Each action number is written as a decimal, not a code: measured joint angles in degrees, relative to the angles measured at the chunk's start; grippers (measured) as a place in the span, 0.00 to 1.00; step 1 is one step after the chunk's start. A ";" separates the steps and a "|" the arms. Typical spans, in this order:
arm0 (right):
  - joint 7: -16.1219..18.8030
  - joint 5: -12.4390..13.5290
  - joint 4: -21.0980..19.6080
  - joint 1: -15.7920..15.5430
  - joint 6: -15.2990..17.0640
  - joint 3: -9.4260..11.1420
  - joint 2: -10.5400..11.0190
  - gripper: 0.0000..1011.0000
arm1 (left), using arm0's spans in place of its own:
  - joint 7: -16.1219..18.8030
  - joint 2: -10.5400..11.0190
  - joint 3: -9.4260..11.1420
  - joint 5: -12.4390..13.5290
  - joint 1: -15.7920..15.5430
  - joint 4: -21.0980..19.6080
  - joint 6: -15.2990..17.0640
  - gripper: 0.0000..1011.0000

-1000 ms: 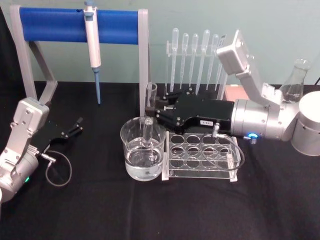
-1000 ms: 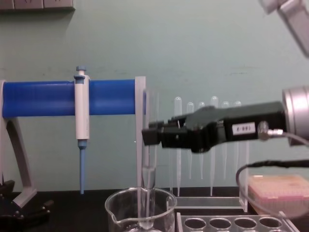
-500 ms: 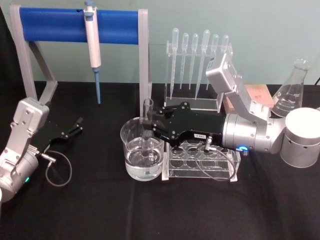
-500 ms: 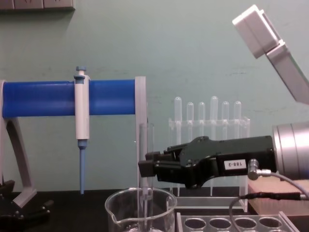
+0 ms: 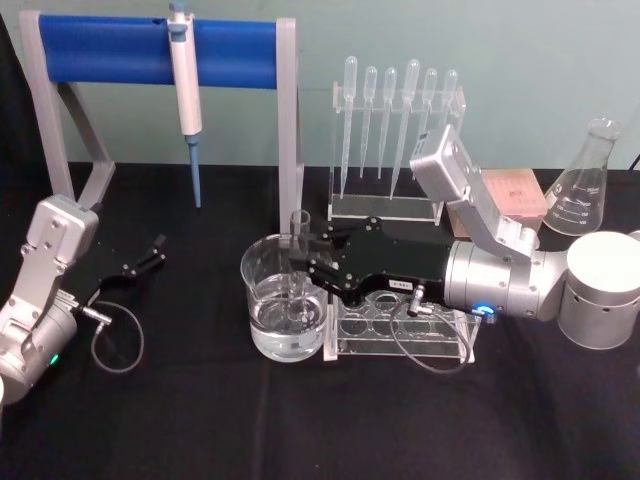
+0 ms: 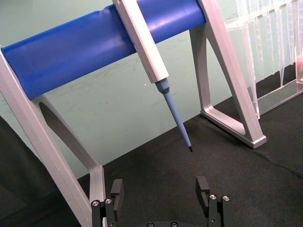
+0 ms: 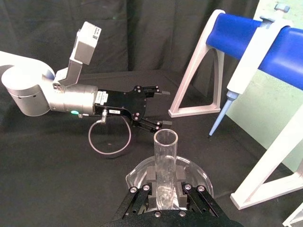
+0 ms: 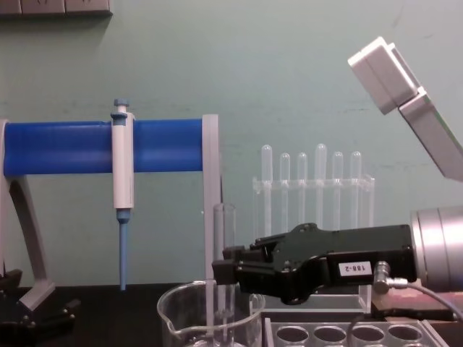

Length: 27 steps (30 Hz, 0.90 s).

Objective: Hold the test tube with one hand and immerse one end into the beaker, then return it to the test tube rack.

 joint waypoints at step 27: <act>0.75 -0.57 0.50 -1.17 0.63 1.01 -0.90 0.24 | 0.00 0.00 0.00 0.00 0.00 0.00 0.00 0.99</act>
